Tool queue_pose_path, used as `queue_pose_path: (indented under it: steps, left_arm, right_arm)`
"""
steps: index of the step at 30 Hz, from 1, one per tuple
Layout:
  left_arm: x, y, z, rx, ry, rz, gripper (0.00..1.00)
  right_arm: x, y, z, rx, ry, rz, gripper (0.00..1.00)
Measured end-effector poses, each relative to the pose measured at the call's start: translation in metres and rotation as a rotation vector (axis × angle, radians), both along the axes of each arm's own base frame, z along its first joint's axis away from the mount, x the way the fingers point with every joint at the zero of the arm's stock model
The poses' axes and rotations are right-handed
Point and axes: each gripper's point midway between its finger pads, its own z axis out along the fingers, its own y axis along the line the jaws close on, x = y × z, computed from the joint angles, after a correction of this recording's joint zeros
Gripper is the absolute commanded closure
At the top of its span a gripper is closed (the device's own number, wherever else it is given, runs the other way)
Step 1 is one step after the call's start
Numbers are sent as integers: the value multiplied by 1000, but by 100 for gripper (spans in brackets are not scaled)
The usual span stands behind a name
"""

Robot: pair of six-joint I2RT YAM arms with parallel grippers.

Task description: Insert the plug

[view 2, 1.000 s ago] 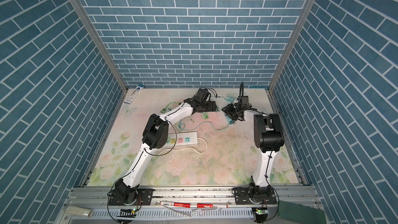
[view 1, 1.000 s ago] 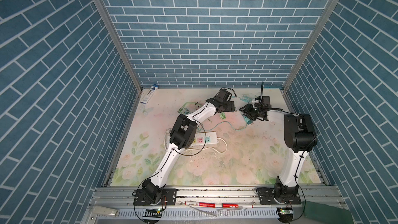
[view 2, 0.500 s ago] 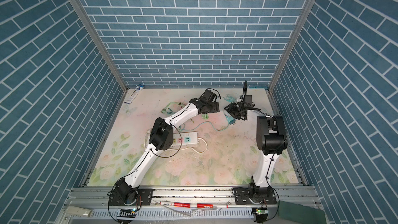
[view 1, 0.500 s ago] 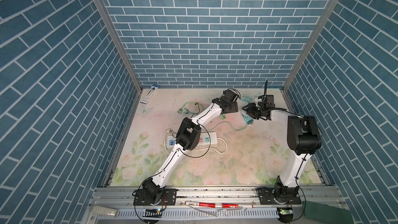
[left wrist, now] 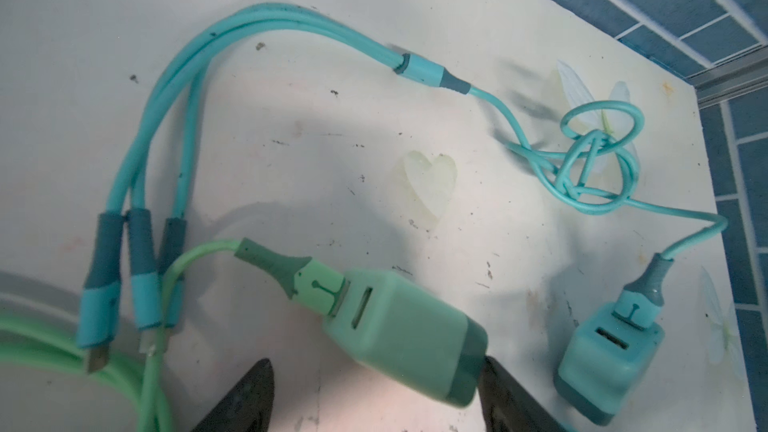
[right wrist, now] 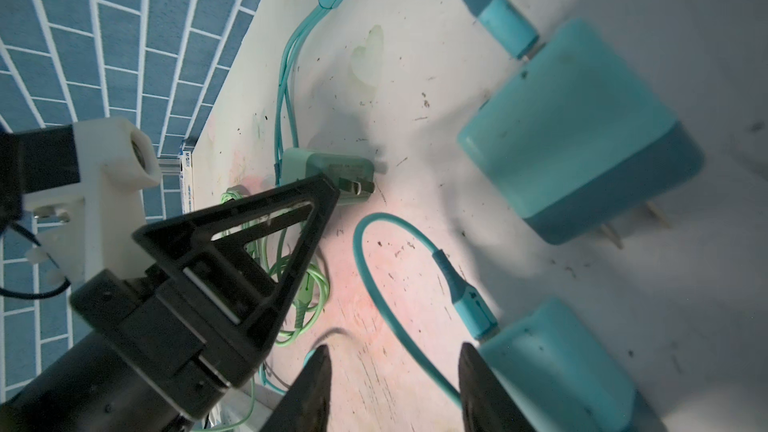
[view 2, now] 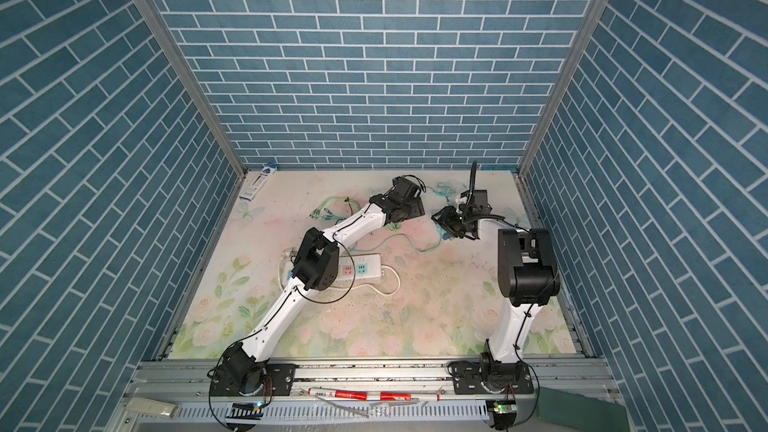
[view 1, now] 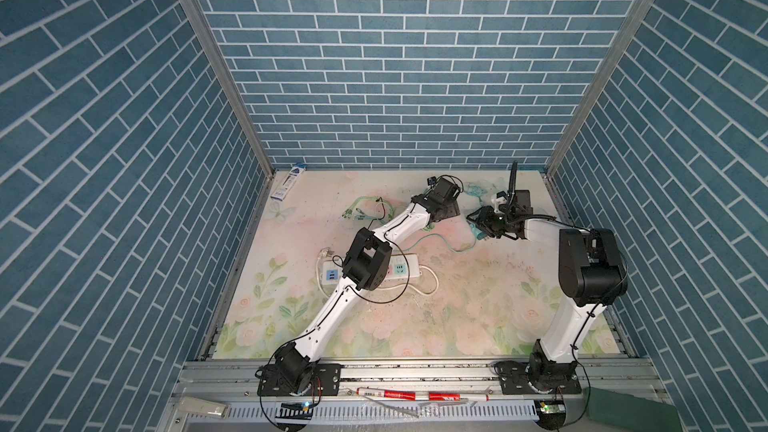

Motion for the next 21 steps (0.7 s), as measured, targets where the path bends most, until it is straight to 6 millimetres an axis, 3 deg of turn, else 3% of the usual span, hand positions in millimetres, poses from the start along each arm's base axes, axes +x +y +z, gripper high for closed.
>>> queue_pose_path:
  steps: [15,21]
  left_arm:
    - [7,-1,0,-27,-34,52,22]
    - [8,1,1,-39,-33,90,23]
  right_arm:
    - [2,0,6,4,-36,24,52]
    - [2,1,22,8,-77,30,52]
